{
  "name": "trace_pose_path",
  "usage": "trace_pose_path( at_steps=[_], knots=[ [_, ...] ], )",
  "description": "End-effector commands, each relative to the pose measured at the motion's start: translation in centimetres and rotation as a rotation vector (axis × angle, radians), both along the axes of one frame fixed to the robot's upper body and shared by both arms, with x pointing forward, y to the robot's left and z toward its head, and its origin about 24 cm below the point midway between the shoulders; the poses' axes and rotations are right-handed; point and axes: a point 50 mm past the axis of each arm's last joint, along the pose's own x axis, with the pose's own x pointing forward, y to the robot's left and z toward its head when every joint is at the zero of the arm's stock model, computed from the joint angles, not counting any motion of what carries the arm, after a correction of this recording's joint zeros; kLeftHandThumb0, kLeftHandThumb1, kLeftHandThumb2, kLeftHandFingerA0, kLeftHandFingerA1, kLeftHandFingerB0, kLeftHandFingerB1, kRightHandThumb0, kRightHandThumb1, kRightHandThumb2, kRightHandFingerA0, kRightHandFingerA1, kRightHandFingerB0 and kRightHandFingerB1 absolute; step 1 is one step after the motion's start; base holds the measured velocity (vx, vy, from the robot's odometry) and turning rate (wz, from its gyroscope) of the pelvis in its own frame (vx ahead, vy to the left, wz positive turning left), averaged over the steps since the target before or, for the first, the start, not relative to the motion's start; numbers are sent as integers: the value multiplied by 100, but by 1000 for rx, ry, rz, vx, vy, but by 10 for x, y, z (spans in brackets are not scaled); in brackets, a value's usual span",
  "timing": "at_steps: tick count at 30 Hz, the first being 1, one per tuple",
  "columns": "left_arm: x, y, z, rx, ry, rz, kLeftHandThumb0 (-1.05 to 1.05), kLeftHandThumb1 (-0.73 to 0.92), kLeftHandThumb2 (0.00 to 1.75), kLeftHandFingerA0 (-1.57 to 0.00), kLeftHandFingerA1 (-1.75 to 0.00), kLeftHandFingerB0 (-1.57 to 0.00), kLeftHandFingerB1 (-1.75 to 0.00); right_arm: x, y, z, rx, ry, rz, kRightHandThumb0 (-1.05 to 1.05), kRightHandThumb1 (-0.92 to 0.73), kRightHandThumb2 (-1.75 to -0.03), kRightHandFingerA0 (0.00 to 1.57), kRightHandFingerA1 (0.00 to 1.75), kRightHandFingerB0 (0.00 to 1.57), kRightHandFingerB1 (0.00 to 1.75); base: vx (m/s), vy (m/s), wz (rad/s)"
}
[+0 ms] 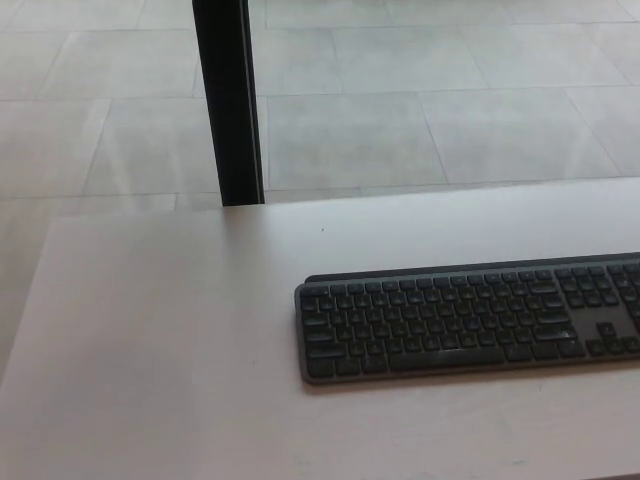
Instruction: The robot uses its right fingers to click on the space key of the black keyboard placed on the center of the white desk.
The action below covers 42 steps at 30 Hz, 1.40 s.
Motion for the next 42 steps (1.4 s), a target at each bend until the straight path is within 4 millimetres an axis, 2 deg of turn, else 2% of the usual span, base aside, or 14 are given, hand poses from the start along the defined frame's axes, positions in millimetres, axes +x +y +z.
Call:
trace_pose_path(
  at_steps=[1,9,12,13,16,17,21,23,24,25,28,32,38,42],
  knots=[
    [-8,41,28,-59,-234,404,-49,71,61,-69,-68,-51,-52,-12,-40,33,176,-323,-503,-46,-52,-65,88,87,92,106,0,0,0],
    [-11,40,26,-67,-239,429,-49,70,61,-70,-74,-56,-58,-17,-55,50,202,-390,-598,-49,-53,-68,81,97,68,88,0,0,0],
    [-11,40,25,-78,-249,435,-47,70,60,-66,-71,-52,-54,-23,-64,57,207,-412,-667,-47,-55,-71,88,113,65,93,0,0,0],
    [-11,40,26,-79,-248,439,-47,70,61,-67,-73,-54,-55,-24,-66,58,204,-392,-688,-48,-55,-71,102,145,70,91,0,0,0],
    [-10,41,26,-67,-233,437,-48,70,61,-70,-74,-57,-57,-26,-71,64,224,-394,-763,-45,-50,-73,111,165,77,95,0,0,0],
    [-9,40,26,-64,-230,434,-49,70,60,-71,-74,-58,-57,-28,-73,66,208,-409,-778,-40,-49,-76,103,151,79,97,0,0,0],
    [-9,38,24,-78,-235,428,-49,70,61,-71,-70,-58,-57,-22,-83,92,183,-451,-814,-45,-54,-81,108,153,84,99,0,0,0],
    [-9,39,25,-81,-248,440,-49,69,60,-71,-69,-59,-57,-12,-84,104,166,-532,-790,-46,-52,-71,102,95,87,105,0,0,0],
    [-9,39,25,-81,-252,439,-48,69,61,-69,-69,-56,-56,-7,-84,111,184,-587,-759,-47,-55,-70,89,88,83,111,0,0,0],
    [-9,39,25,-80,-252,441,-48,69,61,-70,-69,-55,-55,5,-80,128,197,-655,-728,-47,-52,-65,85,75,69,92,0,0,0],
    [-8,38,25,-77,-242,433,-49,70,61,-70,-69,-54,-53,29,-71,164,173,-751,-615,-40,-64,-58,78,54,61,47,0,0,0],
    [-7,38,24,-79,-239,440,-49,70,61,-70,-69,-56,-55,56,-55,202,101,-812,-473,-38,-66,-59,72,53,50,42,0,0,0],
    [-6,37,24,-89,-247,437,-48,71,61,-69,-70,-55,-56,104,-19,248,-56,-797,-159,-36,-67,-60,80,59,55,41,0,0,0],
    [-4,36,24,-87,-247,435,-49,70,61,-69,-70,-56,-55,128,10,257,-211,-711,84,-39,-61,-58,90,61,57,40,0,0,0]
  ],
)
